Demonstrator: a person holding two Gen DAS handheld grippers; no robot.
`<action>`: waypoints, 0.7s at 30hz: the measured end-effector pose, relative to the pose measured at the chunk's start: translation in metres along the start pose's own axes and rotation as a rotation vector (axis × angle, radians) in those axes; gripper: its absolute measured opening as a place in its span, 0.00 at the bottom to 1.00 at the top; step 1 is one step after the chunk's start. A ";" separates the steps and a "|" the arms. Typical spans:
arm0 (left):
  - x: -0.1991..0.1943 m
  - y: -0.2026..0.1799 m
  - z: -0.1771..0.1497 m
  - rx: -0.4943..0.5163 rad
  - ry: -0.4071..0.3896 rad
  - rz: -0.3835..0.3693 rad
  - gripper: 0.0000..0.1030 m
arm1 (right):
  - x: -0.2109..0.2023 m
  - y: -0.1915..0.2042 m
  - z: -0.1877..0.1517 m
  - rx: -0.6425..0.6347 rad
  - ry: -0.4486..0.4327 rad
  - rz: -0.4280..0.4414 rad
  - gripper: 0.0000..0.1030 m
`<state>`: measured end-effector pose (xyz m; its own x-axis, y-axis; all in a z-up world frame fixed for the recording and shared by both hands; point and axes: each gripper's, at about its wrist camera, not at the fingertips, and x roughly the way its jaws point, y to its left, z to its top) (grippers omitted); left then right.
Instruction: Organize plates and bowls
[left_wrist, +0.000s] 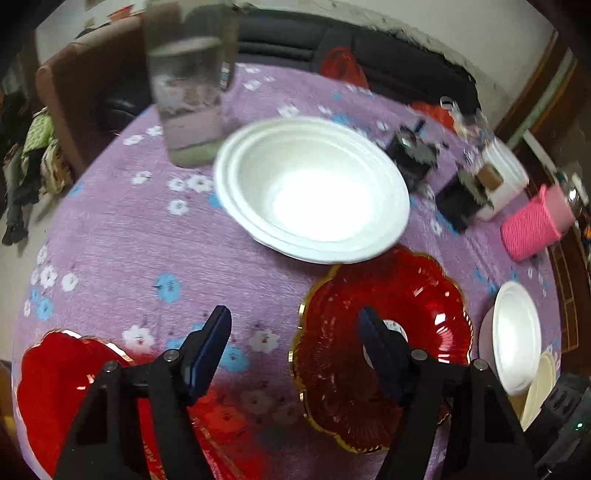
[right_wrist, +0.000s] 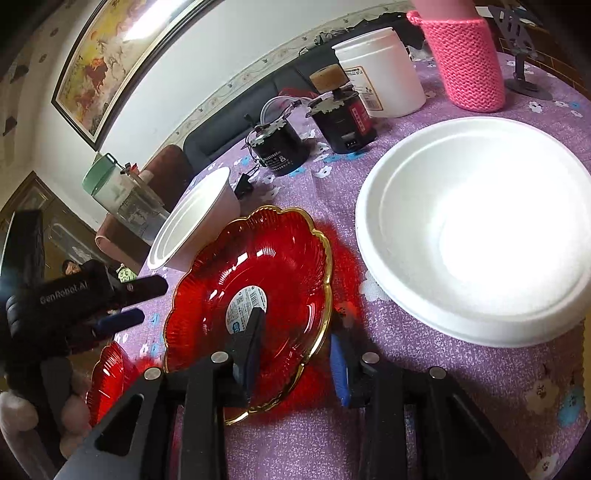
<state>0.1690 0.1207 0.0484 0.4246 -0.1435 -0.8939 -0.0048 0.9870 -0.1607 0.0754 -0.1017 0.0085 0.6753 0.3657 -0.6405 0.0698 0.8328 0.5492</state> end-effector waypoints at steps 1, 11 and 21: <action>0.006 -0.002 0.000 0.002 0.021 -0.008 0.62 | 0.000 -0.001 0.000 0.003 0.000 0.004 0.35; 0.029 -0.012 -0.003 0.005 0.064 0.000 0.26 | -0.001 0.003 0.002 -0.031 -0.017 -0.018 0.26; -0.014 -0.005 -0.026 0.031 -0.042 0.031 0.21 | -0.018 0.014 0.005 -0.073 -0.046 -0.001 0.15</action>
<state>0.1401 0.1161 0.0507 0.4622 -0.1106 -0.8798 0.0093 0.9927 -0.1199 0.0680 -0.0989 0.0304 0.7082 0.3469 -0.6149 0.0177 0.8620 0.5067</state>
